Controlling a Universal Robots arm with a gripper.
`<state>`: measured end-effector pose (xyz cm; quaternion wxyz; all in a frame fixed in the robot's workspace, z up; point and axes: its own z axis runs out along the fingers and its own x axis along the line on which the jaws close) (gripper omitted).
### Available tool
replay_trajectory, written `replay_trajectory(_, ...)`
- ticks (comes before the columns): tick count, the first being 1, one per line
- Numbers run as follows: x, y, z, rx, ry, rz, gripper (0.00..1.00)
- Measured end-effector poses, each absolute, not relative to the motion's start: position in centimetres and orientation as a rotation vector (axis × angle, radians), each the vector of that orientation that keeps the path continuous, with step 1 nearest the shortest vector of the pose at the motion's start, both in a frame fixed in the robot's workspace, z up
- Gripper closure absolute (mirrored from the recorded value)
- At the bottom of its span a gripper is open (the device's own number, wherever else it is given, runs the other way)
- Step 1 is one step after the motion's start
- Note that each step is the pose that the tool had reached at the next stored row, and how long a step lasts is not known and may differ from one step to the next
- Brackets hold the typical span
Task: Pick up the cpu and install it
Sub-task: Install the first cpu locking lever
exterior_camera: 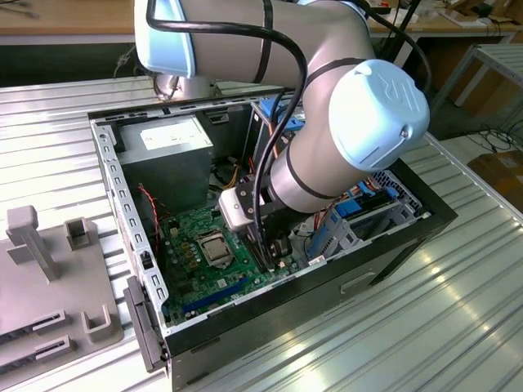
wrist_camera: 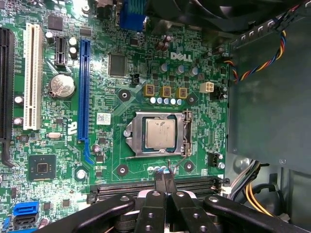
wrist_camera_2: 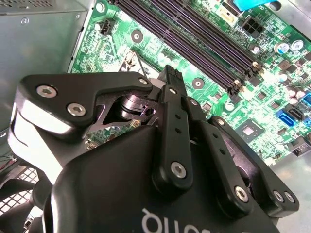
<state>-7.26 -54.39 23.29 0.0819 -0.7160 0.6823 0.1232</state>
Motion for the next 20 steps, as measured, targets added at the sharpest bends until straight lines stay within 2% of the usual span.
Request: replay_trajectory(20, -7.26, -53.91, 23.60, -2.135, 2.034, 0.375, 0.89)
